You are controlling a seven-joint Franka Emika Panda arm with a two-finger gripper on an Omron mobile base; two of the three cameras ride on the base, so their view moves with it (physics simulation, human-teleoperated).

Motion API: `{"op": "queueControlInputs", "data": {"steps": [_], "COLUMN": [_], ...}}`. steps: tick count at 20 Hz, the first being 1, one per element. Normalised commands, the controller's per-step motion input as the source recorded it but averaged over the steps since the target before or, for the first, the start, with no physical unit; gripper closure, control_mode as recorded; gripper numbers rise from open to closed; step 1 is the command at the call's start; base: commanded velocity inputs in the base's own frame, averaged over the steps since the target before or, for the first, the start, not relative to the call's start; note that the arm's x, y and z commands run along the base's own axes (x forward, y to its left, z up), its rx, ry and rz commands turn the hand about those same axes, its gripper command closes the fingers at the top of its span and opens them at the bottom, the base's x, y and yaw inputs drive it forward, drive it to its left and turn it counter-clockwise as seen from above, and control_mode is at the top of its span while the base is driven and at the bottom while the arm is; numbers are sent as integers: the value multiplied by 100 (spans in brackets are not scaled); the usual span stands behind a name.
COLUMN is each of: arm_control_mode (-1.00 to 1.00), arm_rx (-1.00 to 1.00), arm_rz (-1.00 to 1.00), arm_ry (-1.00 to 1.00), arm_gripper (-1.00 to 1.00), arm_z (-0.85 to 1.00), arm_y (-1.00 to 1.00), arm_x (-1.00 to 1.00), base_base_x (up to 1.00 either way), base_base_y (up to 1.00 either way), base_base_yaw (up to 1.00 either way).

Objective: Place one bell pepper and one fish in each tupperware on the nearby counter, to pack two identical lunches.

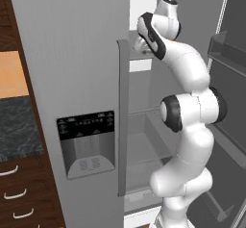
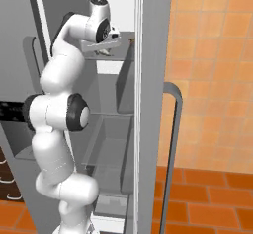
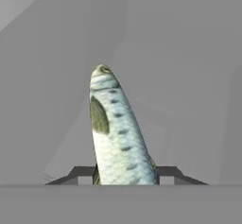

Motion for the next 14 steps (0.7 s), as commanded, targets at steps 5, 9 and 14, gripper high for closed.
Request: {"op": "queueControlInputs", "data": {"steps": [5,9,14], "arm_control_mode": [-100,-100,-100], "arm_rx": [2,4,0], "arm_rz": [0,0,-5], "arm_ry": [0,0,1], "arm_gripper": [100,100,100], "arm_z": [10,0,-11], "arm_y": [0,-6,-13], "arm_x": [-100,-100,-100], "base_base_x": [0,0,0], "base_base_y": [0,0,0], "base_base_yaw": [0,0,0]}}
